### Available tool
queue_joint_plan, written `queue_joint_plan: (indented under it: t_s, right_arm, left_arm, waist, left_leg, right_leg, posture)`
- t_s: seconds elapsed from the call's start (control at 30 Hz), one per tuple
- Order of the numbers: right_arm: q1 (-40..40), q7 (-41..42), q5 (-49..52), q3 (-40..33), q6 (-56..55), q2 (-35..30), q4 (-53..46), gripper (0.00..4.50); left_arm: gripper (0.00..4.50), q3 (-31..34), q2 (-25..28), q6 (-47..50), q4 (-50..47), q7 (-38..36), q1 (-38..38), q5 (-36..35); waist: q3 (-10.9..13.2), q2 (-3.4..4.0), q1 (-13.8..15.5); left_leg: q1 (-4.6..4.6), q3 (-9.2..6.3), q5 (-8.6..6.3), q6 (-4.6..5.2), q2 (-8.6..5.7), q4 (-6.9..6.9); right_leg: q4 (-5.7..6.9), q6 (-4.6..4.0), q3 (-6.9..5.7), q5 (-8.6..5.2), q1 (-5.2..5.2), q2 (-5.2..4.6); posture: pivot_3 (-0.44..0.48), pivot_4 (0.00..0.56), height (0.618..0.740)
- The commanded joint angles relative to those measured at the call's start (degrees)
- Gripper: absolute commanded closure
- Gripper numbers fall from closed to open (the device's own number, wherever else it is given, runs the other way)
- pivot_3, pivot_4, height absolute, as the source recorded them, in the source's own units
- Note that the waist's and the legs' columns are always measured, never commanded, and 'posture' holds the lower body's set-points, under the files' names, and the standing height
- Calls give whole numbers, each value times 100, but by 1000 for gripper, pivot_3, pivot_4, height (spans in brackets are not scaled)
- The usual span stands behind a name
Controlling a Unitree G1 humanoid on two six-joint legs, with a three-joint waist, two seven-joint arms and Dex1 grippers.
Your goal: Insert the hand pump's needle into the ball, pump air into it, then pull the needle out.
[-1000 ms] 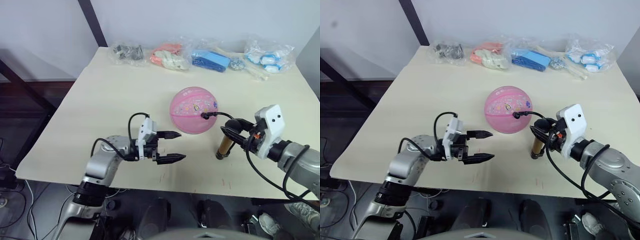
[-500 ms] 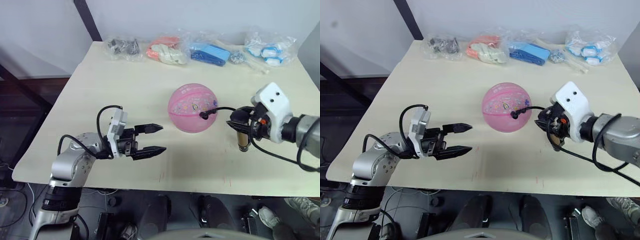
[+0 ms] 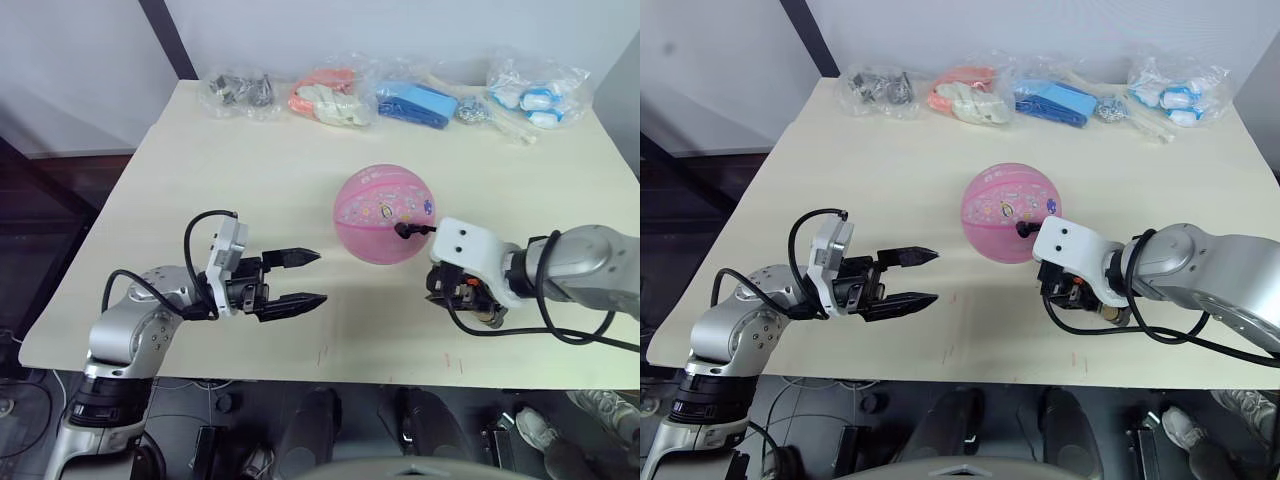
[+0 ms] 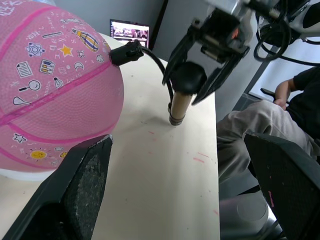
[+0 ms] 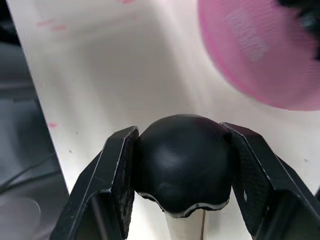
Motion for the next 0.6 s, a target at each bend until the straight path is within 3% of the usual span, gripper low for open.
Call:
queue_joint_plan:
  t_s: [0.03,0.23,0.43,0.57,0.6]
  right_arm:
    - [-200,312,-600,766,-73,160,24,2421]
    - [-360,684,-1831,2099,-552,511,645,2421]
    - [-228,1174,-2588,2597,-1038,677,1168,2421]
    - [67,1565,-2808,2349,-1544,711,1391,460]
    - [173,1537,-2820,2124,-1636,752,1407,268]
  left_arm:
    - [55,147,103,-139,-199,14,88,6]
    - [55,141,199,-179,-306,85,221,46]
    - [55,143,273,-243,-358,119,311,96]
    - [0,211,358,-232,-427,100,381,73]
    - [0,226,375,-238,-414,100,385,77]
  waist:
    - [0,-1,-4]
    - [-3,-6,11]
    - [-5,-9,16]
    - [-5,-9,3]
    - [-5,-9,-2]
  left_leg:
    - [0,-1,1,-1,0,1]
    - [4,-6,6,-9,-8,12]
    - [4,-10,7,-11,-21,39]
    - [5,-13,4,-4,-24,63]
    - [5,-13,4,-4,-24,63]
  right_leg:
    - [3,0,0,0,0,0]
    - [32,-1,2,0,-1,-4]
    - [61,0,2,0,-2,-12]
    - [84,1,1,1,-2,-13]
    - [85,1,1,1,-2,-13]
  posture:
    - [0,150,740]
    - [0,150,740]
    - [0,150,740]
    - [0,150,740]
    - [0,150,740]
